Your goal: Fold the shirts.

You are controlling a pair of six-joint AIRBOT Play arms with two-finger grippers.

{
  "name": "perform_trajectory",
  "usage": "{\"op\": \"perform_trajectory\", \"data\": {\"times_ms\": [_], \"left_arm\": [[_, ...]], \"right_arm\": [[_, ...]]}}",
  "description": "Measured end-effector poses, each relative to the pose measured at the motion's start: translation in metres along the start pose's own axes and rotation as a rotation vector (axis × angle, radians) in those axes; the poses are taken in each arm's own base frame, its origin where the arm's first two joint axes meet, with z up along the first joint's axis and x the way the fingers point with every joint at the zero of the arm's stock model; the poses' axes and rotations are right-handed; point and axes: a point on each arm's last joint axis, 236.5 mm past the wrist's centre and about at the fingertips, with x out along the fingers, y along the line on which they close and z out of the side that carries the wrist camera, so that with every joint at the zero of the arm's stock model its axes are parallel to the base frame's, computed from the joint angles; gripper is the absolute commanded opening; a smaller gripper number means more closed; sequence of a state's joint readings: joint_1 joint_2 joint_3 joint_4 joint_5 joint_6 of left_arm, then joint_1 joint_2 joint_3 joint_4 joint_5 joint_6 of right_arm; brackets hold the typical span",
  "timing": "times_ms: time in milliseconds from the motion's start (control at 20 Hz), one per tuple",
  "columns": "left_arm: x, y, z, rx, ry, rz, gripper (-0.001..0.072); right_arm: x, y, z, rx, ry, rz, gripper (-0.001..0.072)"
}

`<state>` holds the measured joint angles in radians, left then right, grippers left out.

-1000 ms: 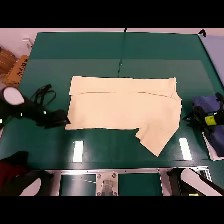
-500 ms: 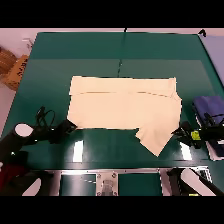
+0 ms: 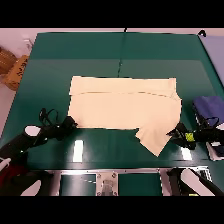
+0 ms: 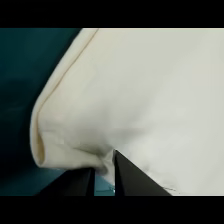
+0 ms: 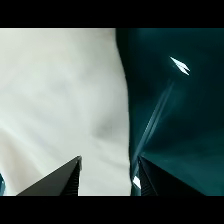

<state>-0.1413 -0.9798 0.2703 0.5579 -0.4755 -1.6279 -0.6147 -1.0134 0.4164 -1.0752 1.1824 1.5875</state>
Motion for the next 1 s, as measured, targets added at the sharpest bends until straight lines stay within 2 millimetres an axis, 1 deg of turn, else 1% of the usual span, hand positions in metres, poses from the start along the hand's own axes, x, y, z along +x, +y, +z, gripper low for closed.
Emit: {"op": "perform_trajectory", "data": {"times_ms": [50, 100, 150, 200, 300, 350, 450, 600, 650, 800, 900, 1000], "left_arm": [[0.001, -0.002, 0.002, 0.009, -0.008, -0.001, 0.0023], [0.002, -0.004, 0.005, 0.019, -0.019, -0.005, 0.0023], [0.002, -0.007, 0.008, 0.025, -0.032, -0.01, 0.0023], [0.001, -0.013, 0.013, 0.035, -0.048, -0.02, 0.0023], [0.0, -0.024, 0.019, 0.067, -0.064, -0.041, 0.0022], [-0.002, -0.031, 0.022, 0.088, -0.071, -0.053, 0.0022], [-0.005, -0.047, 0.024, 0.154, -0.061, -0.069, 0.0022], [-0.014, -0.069, 0.019, 0.301, -0.009, -0.069, 0.0021], [-0.019, -0.073, 0.016, 0.354, 0.017, -0.053, 0.0021], [-0.035, -0.077, 0.013, 0.492, 0.082, 0.025, 0.0021], [-0.046, -0.072, 0.013, 0.564, 0.123, 0.095, 0.0021], [-0.056, -0.06, 0.012, 0.617, 0.166, 0.173, 0.0022]], "right_arm": [[0.002, 0.002, -0.001, -0.003, 0.002, 0.005, 0.0433], [0.005, 0.005, -0.003, -0.004, 0.005, 0.013, 0.0418], [0.007, 0.007, -0.004, -0.004, 0.006, 0.02, 0.0337], [0.008, 0.009, -0.004, -0.003, 0.004, 0.026, 0.0192], [0.011, 0.014, -0.004, -0.01, -0.001, 0.048, 0.0034], [0.011, 0.018, -0.002, -0.023, -0.012, 0.063, 0.0018], [0.007, 0.033, 0.001, -0.045, -0.021, 0.119, 0.0018], [-0.007, 0.052, 0.003, -0.108, -0.019, 0.166, 0.0018], [-0.013, 0.057, 0.003, -0.129, -0.016, 0.172, 0.0017], [-0.03, 0.066, 0.003, -0.185, -0.024, 0.174, 0.0017], [-0.042, 0.07, 0.003, -0.211, -0.045, 0.166, 0.0017], [-0.053, 0.073, 0.004, -0.232, -0.068, 0.156, 0.0018]]}}
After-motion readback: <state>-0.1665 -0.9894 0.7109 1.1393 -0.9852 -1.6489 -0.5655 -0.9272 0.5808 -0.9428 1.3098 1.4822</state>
